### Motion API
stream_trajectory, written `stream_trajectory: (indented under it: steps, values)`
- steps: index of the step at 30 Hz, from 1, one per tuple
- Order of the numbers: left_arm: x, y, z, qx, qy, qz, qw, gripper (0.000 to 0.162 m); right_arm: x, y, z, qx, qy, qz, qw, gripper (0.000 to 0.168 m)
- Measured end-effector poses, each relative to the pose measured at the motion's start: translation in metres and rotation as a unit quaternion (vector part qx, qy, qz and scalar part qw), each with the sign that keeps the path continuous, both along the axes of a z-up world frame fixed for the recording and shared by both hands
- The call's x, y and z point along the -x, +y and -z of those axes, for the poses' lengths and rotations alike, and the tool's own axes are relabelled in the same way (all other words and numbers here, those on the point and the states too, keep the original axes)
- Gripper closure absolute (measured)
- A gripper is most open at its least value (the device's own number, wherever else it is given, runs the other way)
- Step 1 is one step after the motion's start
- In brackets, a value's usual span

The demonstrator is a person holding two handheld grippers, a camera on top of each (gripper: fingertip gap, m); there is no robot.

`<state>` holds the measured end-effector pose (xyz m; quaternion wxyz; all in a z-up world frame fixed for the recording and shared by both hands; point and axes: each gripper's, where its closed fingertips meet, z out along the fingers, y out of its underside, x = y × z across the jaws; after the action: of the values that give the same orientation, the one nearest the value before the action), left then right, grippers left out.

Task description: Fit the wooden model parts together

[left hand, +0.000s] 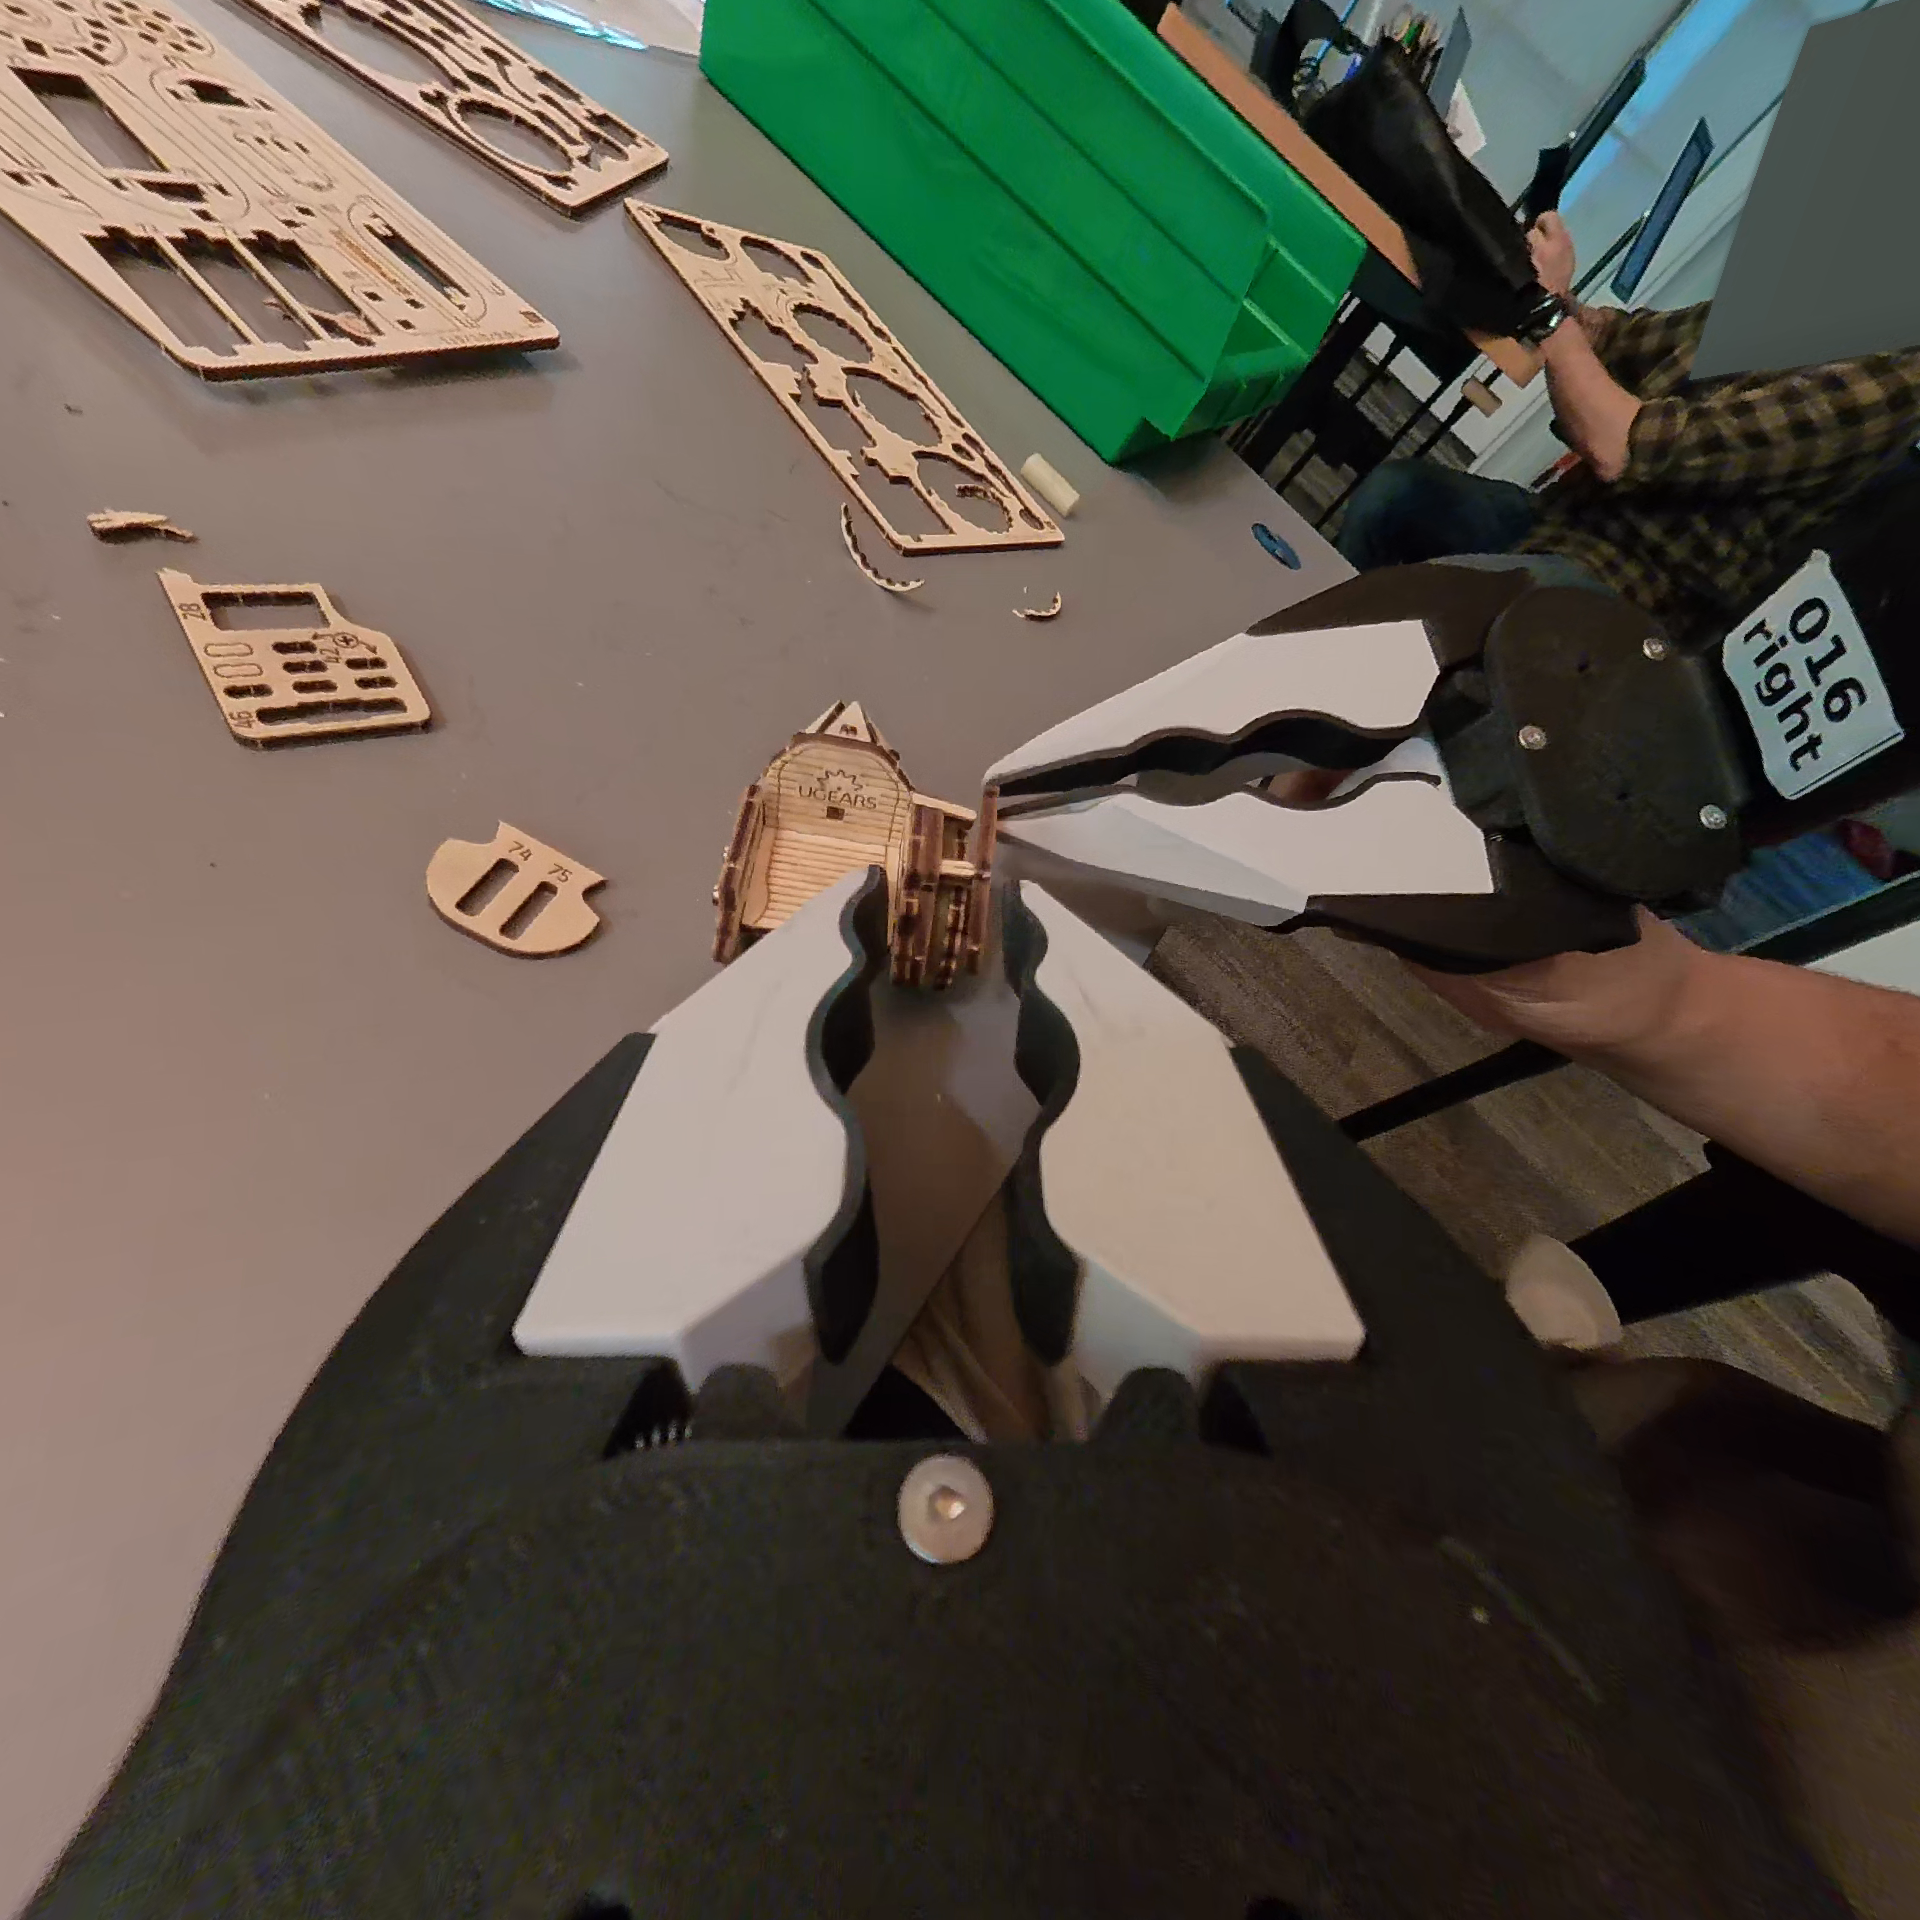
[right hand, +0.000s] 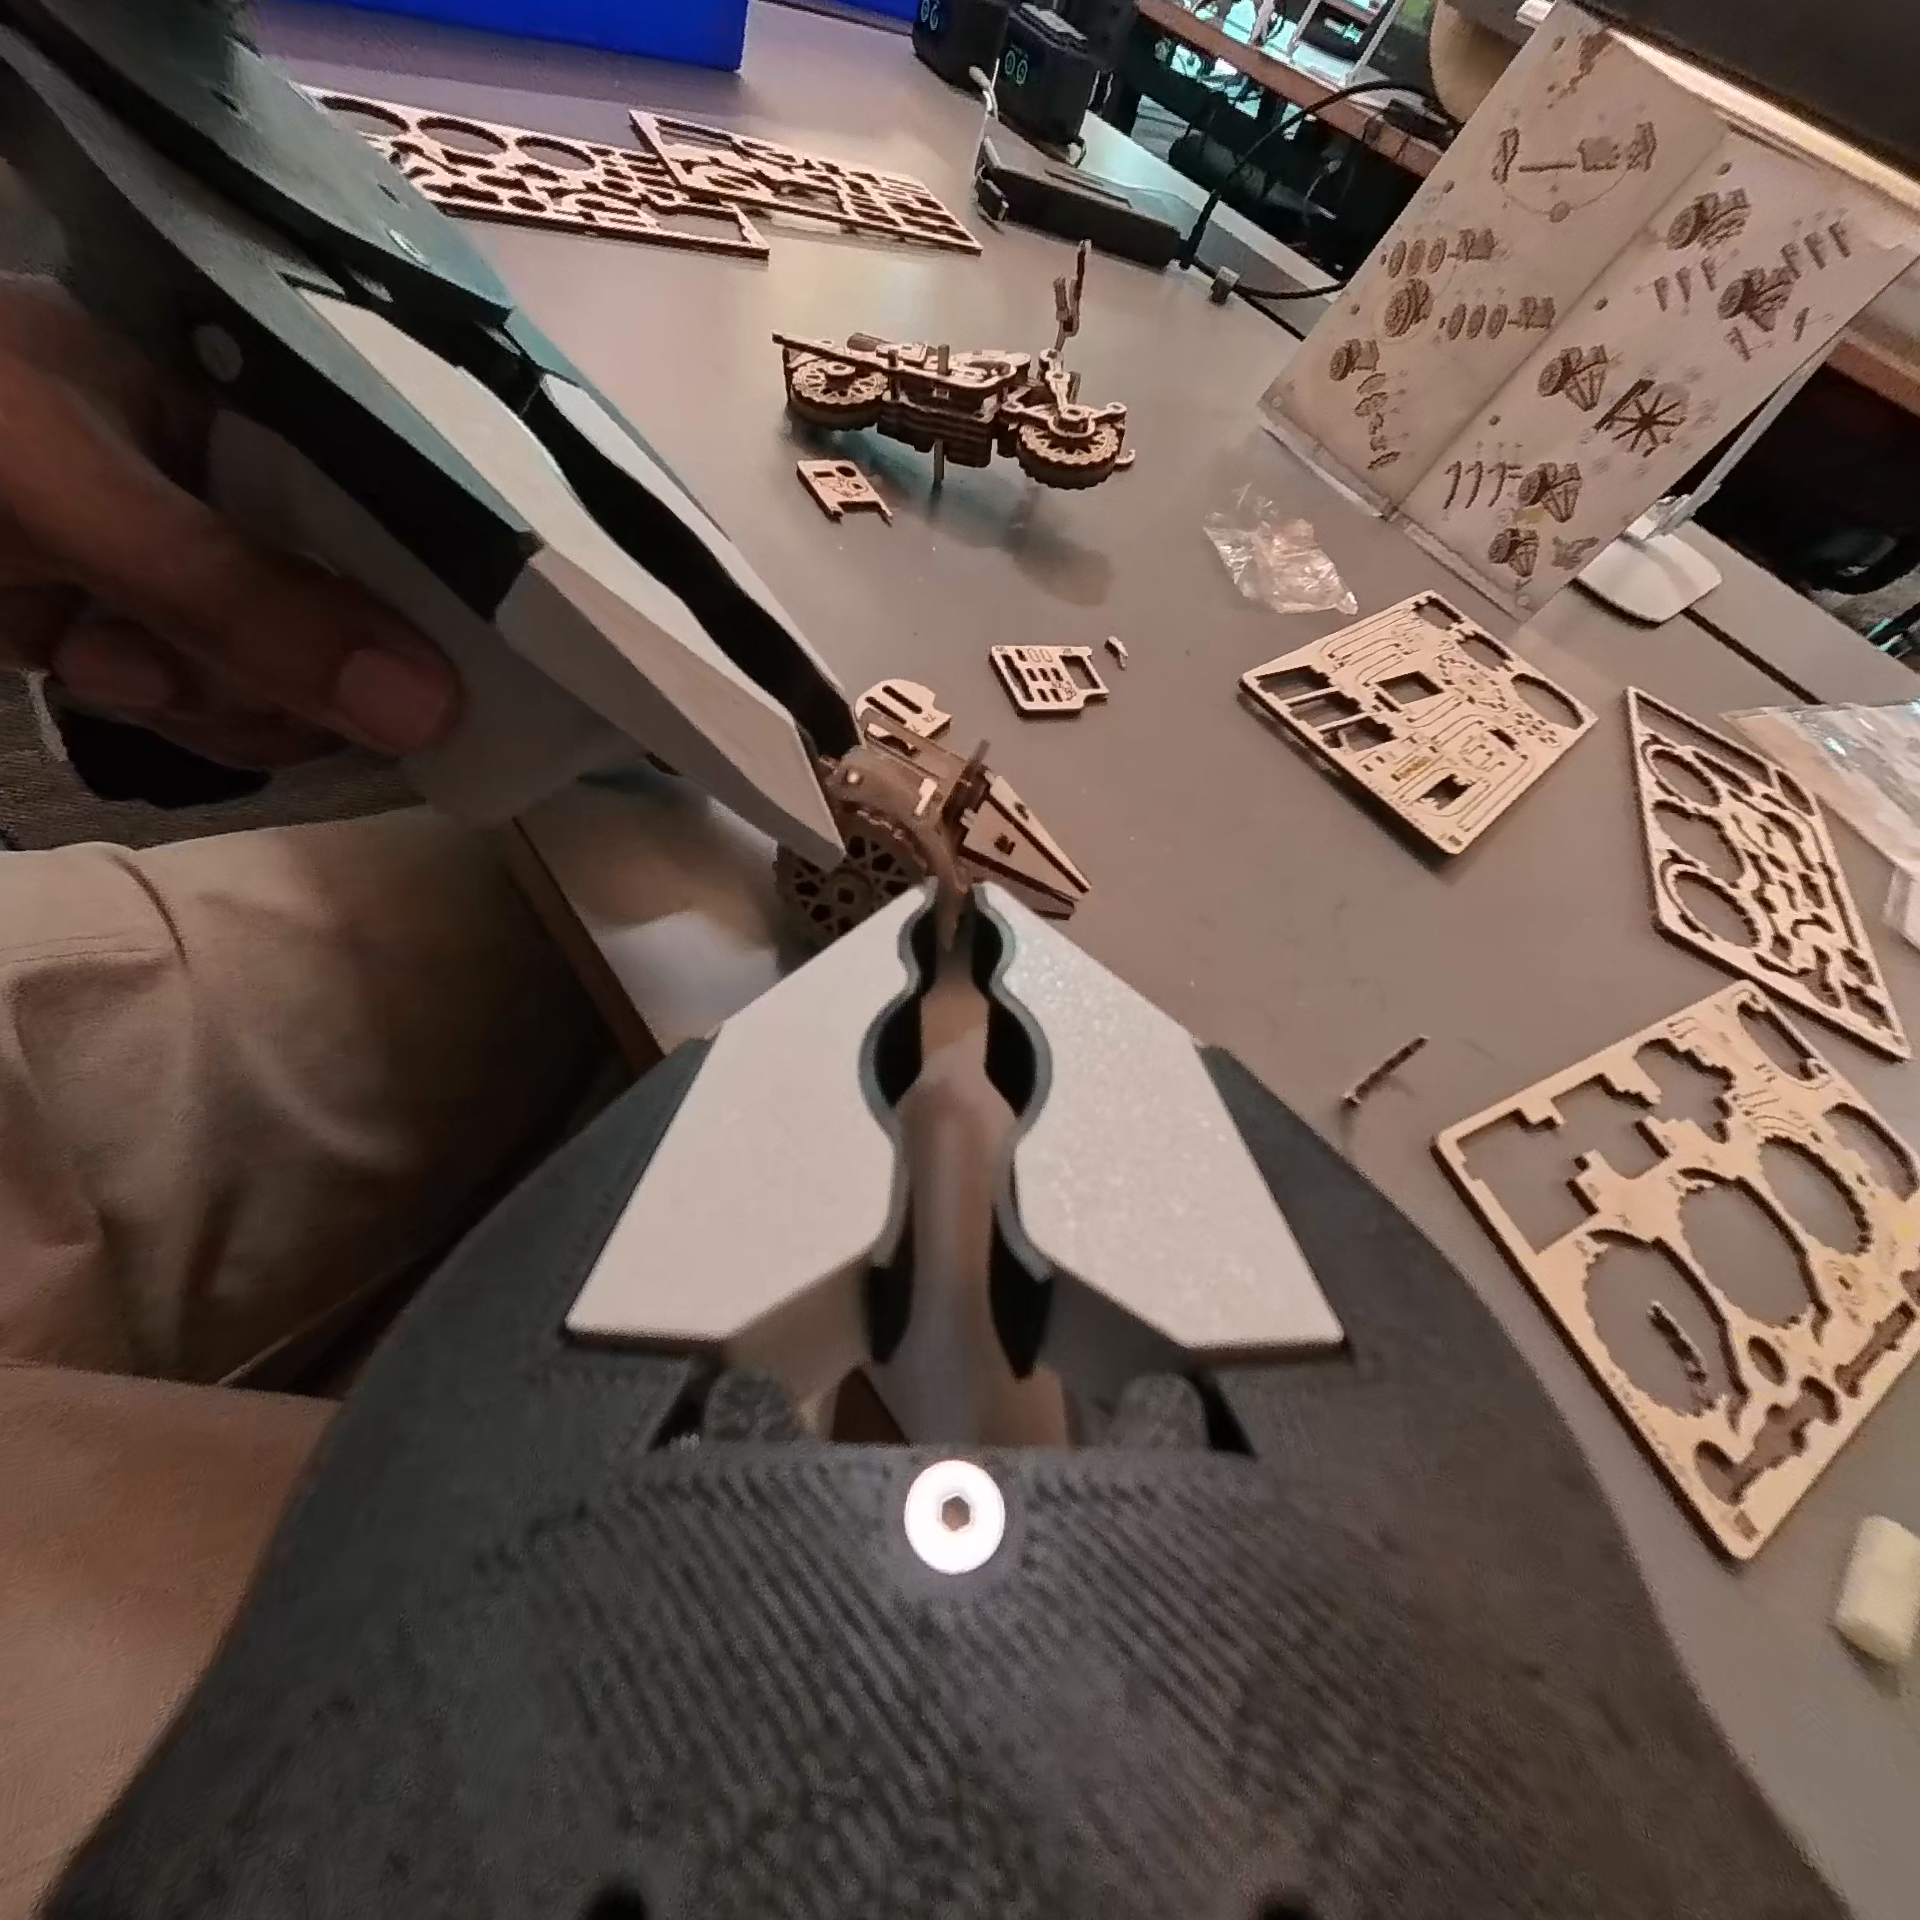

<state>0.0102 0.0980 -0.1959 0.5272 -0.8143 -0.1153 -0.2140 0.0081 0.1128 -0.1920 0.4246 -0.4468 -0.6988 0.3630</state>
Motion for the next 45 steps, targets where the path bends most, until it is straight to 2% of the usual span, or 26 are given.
stream_trajectory:
  steps: [9,31,45]
  values:
    - [0.0005,0.0006,-0.0013,-0.005,0.002,-0.002,1.0,0.148,0.0005,-0.0027,0.0019,-0.013,-0.005,-0.006,1.0,0.165]
    - [-0.0013,-0.0011,-0.0015,-0.01,0.003,0.01,1.0,0.144,0.0003,-0.0048,0.0044,0.018,-0.029,-0.016,0.999,0.165]
    - [-0.0002,-0.0013,-0.0013,-0.011,0.009,0.01,1.0,0.148,0.0008,-0.0047,0.0059,0.045,-0.04,-0.019,0.998,0.165]
